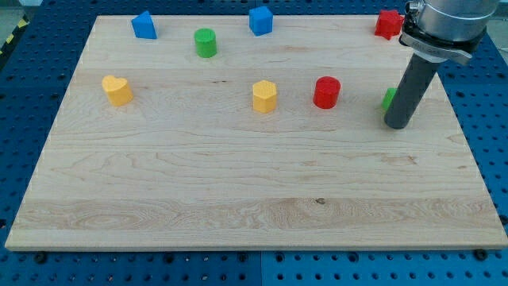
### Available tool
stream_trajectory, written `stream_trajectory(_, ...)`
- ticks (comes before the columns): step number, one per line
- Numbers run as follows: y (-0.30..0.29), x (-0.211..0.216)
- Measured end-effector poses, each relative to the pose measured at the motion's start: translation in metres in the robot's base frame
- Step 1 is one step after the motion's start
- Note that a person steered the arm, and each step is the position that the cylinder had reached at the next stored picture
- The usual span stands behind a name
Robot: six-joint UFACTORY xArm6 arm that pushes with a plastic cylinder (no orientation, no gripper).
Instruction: Move the green star to the center right
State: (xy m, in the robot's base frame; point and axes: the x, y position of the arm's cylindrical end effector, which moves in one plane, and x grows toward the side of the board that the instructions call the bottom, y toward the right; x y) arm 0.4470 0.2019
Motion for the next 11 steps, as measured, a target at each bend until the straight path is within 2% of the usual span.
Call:
stream_trajectory(6,-0.023,-0.03)
stream_trajectory(11,0.01,-0.045)
